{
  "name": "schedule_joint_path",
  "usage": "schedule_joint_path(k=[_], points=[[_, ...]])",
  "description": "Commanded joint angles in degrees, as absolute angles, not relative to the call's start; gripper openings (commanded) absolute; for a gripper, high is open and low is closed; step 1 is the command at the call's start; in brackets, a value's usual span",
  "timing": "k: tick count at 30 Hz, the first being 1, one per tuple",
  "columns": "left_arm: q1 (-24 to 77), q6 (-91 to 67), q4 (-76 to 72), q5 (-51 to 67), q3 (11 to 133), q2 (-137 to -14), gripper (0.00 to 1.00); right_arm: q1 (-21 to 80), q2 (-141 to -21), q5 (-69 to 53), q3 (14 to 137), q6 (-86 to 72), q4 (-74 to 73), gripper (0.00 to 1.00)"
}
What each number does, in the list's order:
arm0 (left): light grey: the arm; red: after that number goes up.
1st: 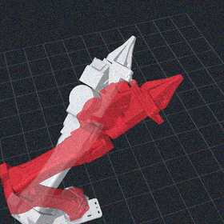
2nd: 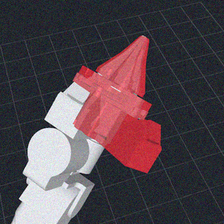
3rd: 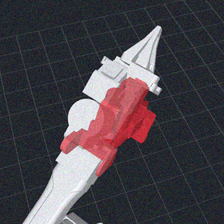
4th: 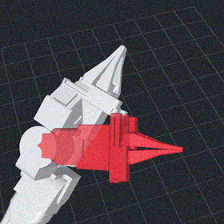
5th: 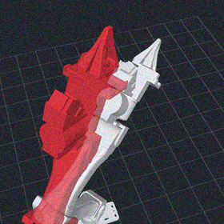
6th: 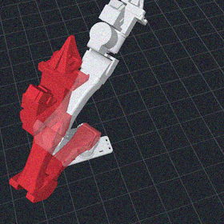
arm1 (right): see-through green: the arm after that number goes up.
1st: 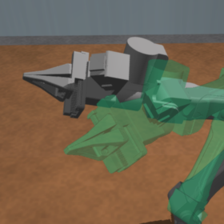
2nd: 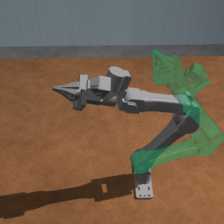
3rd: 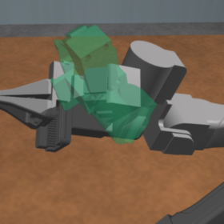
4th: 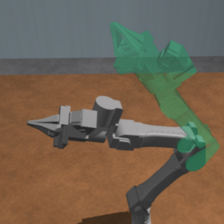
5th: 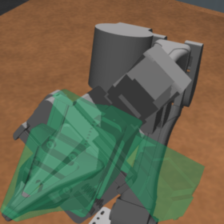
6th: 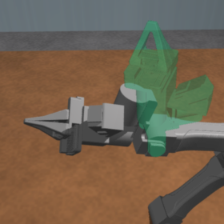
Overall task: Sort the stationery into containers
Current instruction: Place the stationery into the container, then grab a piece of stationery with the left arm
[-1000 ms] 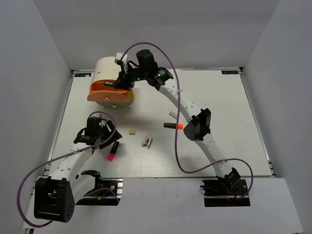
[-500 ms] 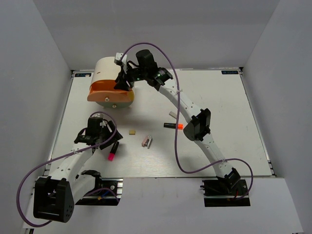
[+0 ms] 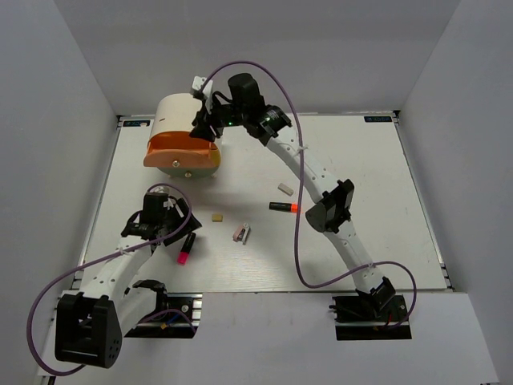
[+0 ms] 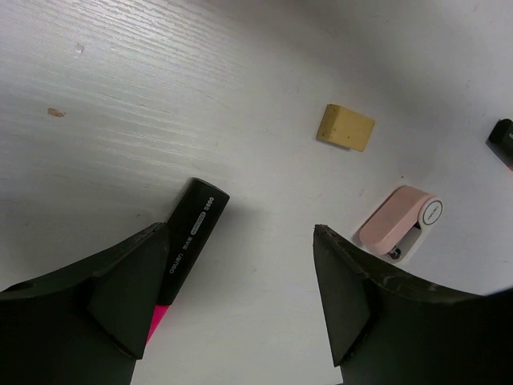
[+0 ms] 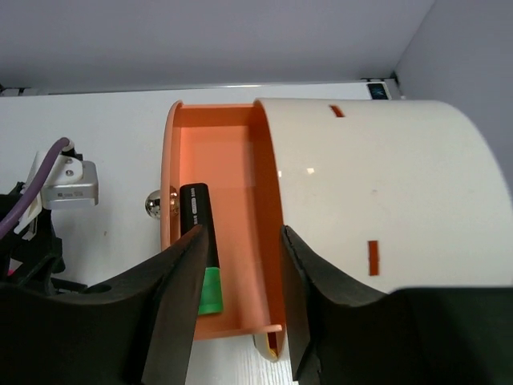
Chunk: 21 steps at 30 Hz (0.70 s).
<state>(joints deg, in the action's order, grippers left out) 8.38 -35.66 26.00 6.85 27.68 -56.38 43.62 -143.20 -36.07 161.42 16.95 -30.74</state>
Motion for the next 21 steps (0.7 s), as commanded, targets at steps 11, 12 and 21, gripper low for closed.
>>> schedule_joint_path(k=[11,12,21], points=[[8.6,-34.8,25.1,9.8,28.5,-52.8,0.82,41.7,-128.3,-20.0,163.7,18.6,-56.7,0.44],[8.6,-34.3,25.1,10.3,28.5,-52.8,0.82,41.5,-127.6,-19.4,163.7,18.6,-59.1,0.44],[8.6,-33.1,24.1,11.3,29.0,-52.3,0.82,36.7,-122.6,-19.3,163.7,18.5,-65.3,0.44]])
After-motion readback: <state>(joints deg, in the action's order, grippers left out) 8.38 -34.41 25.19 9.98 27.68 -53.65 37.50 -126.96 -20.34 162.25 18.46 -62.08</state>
